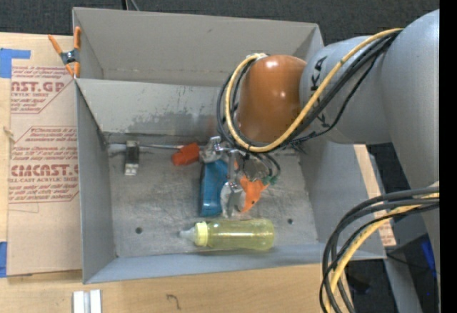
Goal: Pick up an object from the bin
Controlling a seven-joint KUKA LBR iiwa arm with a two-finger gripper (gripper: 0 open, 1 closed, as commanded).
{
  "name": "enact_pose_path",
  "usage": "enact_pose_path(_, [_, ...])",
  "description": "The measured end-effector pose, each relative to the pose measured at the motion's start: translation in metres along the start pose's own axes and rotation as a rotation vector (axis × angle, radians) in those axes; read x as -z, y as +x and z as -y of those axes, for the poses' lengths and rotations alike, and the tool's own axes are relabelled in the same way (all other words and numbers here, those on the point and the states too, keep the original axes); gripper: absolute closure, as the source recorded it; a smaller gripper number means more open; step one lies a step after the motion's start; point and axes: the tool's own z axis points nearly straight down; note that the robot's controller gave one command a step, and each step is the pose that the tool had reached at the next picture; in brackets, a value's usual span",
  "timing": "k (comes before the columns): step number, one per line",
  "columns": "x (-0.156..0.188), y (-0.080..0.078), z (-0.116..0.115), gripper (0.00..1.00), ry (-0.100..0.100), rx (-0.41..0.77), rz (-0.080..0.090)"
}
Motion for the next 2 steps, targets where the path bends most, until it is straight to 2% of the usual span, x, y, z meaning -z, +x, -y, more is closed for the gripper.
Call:
enact_pose_path(1, [-0.002, -0.007, -0.001, 0.00, 0.007, 0.090, -0.012])
enact_pose_path(2, [-0.005, -0.020, 0.000, 1.00, 0.006, 0.135, -0.034])
